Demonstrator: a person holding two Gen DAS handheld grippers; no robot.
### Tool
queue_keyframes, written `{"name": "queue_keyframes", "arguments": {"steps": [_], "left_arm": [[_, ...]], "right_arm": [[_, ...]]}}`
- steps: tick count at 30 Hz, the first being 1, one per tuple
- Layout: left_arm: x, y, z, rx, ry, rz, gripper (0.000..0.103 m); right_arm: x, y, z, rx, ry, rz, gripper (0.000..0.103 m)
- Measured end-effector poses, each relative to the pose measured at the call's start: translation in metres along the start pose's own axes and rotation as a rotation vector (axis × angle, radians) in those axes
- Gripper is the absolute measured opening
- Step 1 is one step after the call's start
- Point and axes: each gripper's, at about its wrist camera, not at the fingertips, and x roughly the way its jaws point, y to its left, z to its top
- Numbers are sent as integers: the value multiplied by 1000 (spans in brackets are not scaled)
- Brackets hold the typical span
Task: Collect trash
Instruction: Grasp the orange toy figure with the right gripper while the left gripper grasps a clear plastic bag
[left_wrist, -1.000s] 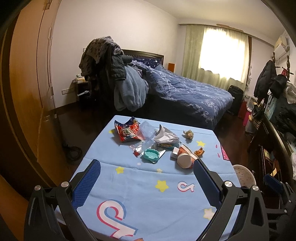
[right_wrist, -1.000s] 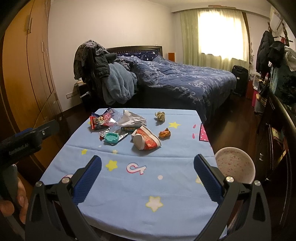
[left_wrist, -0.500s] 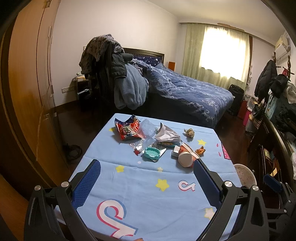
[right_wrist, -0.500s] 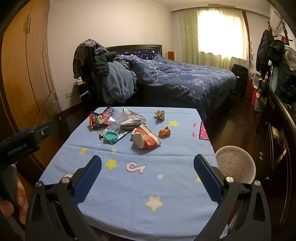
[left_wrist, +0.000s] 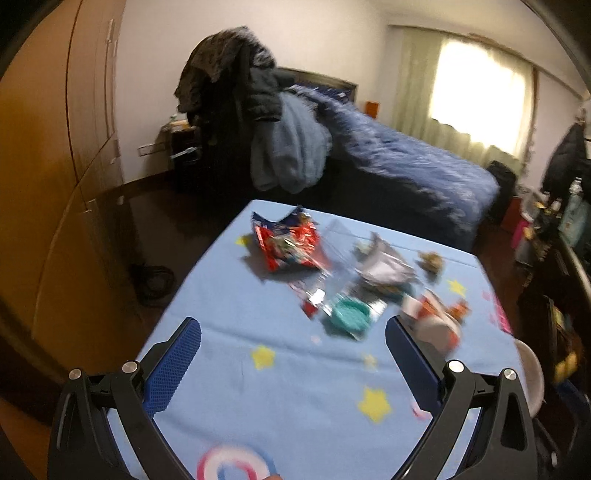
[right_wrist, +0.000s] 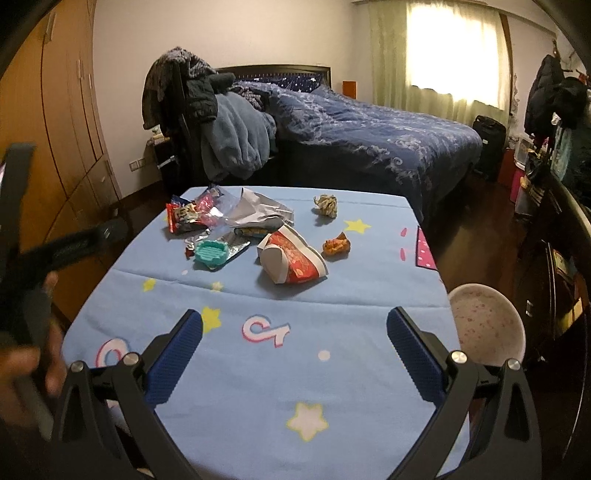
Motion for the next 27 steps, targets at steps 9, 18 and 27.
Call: {"name": "queue_keyframes", "arguments": {"steps": [9,18,27], "left_arm": [[117,-33,58,89,66,-5,99],[179,-60,63,291,105,77,94],[209,-64,64,314,156,64,12]], "right_arm": [[60,-12,28,-13,22,7,100],[89,-30,44,-2,27,14,100],[104,-38,53,0,26,22,100]]}}
